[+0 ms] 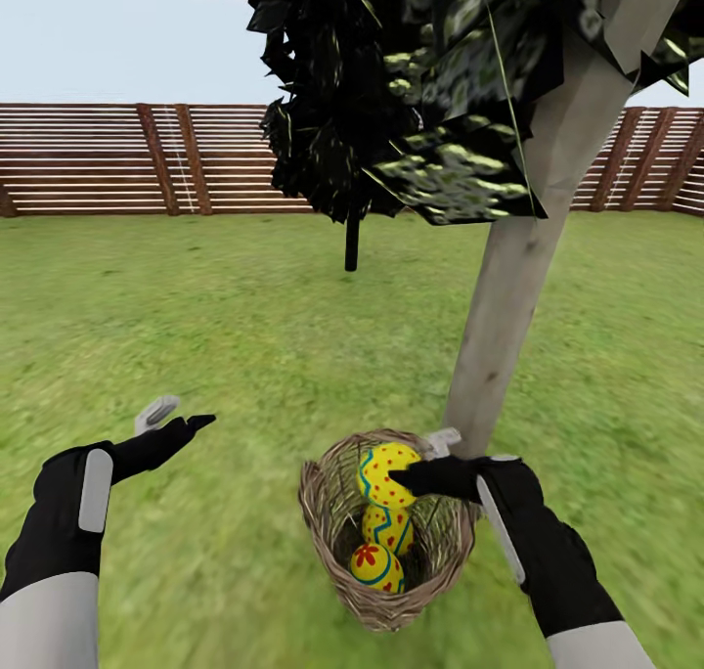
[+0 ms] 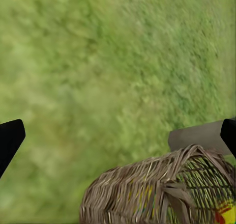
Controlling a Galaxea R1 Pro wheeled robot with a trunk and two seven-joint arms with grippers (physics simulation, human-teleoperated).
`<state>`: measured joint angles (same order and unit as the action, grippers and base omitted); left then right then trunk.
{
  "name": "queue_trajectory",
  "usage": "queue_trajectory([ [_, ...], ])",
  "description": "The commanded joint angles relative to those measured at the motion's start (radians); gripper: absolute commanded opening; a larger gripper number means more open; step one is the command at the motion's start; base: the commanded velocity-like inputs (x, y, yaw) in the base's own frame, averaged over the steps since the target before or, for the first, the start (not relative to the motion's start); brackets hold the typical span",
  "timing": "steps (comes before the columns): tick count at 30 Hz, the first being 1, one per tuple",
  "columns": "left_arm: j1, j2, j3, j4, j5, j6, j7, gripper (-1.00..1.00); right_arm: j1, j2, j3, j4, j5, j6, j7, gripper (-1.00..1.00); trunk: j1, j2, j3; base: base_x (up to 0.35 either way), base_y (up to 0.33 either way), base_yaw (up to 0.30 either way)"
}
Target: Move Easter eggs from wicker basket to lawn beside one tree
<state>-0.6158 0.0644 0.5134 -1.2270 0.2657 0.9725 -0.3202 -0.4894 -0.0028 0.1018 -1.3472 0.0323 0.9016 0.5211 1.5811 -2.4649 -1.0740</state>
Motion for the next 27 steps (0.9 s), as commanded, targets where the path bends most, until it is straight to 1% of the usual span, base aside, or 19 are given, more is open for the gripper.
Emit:
queue_trajectory([
  [1,-0.001,-0.001,0.002,0.0,-0.006,0.005,-0.008,1.0,0.013,-0.001,-0.03,-0.017,0.005,0.004,0.059,-1.0,-0.004,0.007,0.002,0.0,0.0,0.0],
  [3,-0.001,-0.001,0.002,0.0,-0.005,0.004,-0.009,1.0,0.036,-0.002,-0.112,-0.031,0.006,0.003,0.182,-1.0,-0.012,0.021,0.009,0.0,0.0,0.0],
  [4,-0.001,-0.002,0.002,0.001,-0.005,0.003,-0.011,1.0,0.05,-0.002,-0.177,-0.035,0.006,0.002,0.252,-1.0,-0.016,0.028,0.012,0.0,0.0,0.0],
  [5,-0.001,-0.003,0.001,0.001,-0.005,0.003,-0.012,1.0,0.062,-0.002,-0.227,-0.039,0.006,0.001,0.303,-1.0,-0.019,0.035,0.015,0.0,0.0,0.0],
  [6,-0.001,-0.005,-0.001,0.002,-0.005,0.001,-0.013,1.0,0.076,-0.002,-0.284,-0.047,0.006,0.0,0.378,-1.0,-0.023,0.042,0.018,0.0,0.0,0.0],
  [8,-0.001,-0.008,-0.005,0.009,-0.006,-0.004,-0.014,1.0,0.093,-0.002,-0.358,-0.053,0.006,-0.001,0.509,-1.0,-0.031,0.056,0.024,0.0,0.0,0.0],
  [9,-0.001,-0.009,-0.006,0.01,-0.005,-0.006,-0.015,1.0,0.098,-0.002,-0.406,-0.054,0.007,-0.001,0.571,-1.0,-0.035,0.063,0.027,0.0,0.0,0.0],
  [10,-0.001,-0.01,-0.006,0.01,-0.004,-0.008,-0.016,1.0,0.102,-0.002,-0.472,-0.054,0.007,-0.001,0.635,-1.0,-0.035,0.063,0.027,0.0,0.0,0.0],
  [11,-0.001,-0.011,-0.006,0.01,-0.004,-0.009,-0.017,1.0,0.103,-0.002,-0.534,-0.055,0.007,-0.001,0.679,-1.0,-0.035,0.063,0.027,0.0,0.0,0.0],
  [12,-0.001,-0.012,-0.006,0.011,-0.003,-0.01,-0.017,1.0,0.104,-0.002,-0.583,-0.055,0.008,-0.002,0.708,-1.0,-0.035,0.063,0.027,0.0,0.0,0.0],
  [13,-0.001,-0.012,-0.006,0.011,-0.003,-0.01,-0.02,1.0,0.104,-0.003,-0.605,-0.056,0.008,-0.002,0.729,-1.0,-0.035,0.063,0.027,0.0,0.0,0.0],
  [14,-0.001,-0.014,-0.006,0.011,-0.003,-0.011,-0.031,1.0,0.104,-0.003,-0.619,-0.056,0.008,-0.002,0.753,-1.0,-0.035,0.063,0.027,0.0,0.0,0.0],
  [16,-0.001,-0.013,-0.006,0.012,-0.003,-0.011,-0.095,1.0,0.104,-0.003,-0.657,-0.056,0.008,-0.003,0.821,-1.0,-0.035,0.063,0.027,-0.014,0.0,0.0],
  [18,-0.001,-0.011,-0.006,0.012,-0.003,-0.011,-0.138,1.0,0.104,-0.006,-0.686,-0.056,0.008,-0.003,0.841,-1.0,-0.035,0.063,0.027,-0.096,-0.014,0.0],
  [20,-0.001,-0.011,-0.007,0.012,-0.003,-0.011,-0.149,1.0,0.104,-0.014,-0.693,-0.056,0.008,-0.004,0.848,-1.0,-0.035,0.063,0.027,-0.235,-0.117,0.0],
  [25,-0.001,-0.011,-0.007,0.012,-0.004,-0.011,-0.151,1.0,0.104,-0.038,-0.698,-0.056,0.007,-0.003,0.885,-1.0,-0.035,0.063,0.027,-0.28,-0.195,0.0],
  [27,-0.001,-0.012,-0.007,0.012,-0.004,-0.011,-0.151,1.0,0.104,-0.054,-0.699,-0.056,0.006,-0.003,0.887,-1.0,-0.035,0.063,0.027,-0.233,-0.258,0.0],
])
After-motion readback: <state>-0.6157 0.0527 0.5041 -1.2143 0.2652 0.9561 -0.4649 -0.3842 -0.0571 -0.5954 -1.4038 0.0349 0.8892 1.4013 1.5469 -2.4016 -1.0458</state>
